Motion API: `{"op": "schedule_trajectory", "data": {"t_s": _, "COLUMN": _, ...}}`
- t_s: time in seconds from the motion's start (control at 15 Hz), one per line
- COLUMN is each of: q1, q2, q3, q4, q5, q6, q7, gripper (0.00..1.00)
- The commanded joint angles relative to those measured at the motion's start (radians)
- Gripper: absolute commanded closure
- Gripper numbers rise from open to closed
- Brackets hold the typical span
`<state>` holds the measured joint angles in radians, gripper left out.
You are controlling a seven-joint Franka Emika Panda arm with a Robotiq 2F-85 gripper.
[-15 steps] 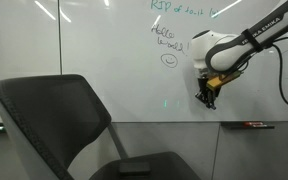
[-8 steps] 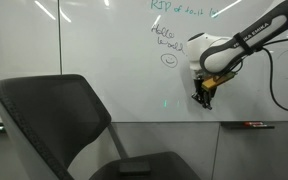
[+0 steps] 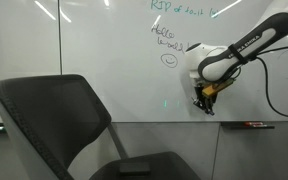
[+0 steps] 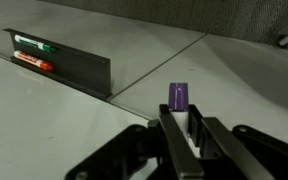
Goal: Use the marker on the chair to draw a smiley face on the whiteboard
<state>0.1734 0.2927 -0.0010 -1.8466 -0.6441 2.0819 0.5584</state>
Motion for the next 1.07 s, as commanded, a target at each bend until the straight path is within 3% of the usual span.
{"op": "schedule_trajectory", "data": {"t_s": 0.0, "q1": -0.005, "q2": 0.023, "q3": -0.023, "q4": 0.044, "q5": -0.037, "q6": -0.019, "q7": 0.002, "gripper": 0.92}}
{"op": "schedule_trajectory", "data": {"t_s": 0.6, "q1": -0.026, "q2": 0.008, "q3": -0.051, "q4": 0.056, "q5": -0.108, "q6": -0.031, "q7": -0.005, "gripper": 0.92}}
{"op": "schedule_trajectory", "data": {"t_s": 1.0, "q1": -0.034, "q2": -0.066, "q3": -0.029, "q4": -0.038, "q5": -0.069, "q6": -0.076, "q7": -0.068, "gripper": 0.92}}
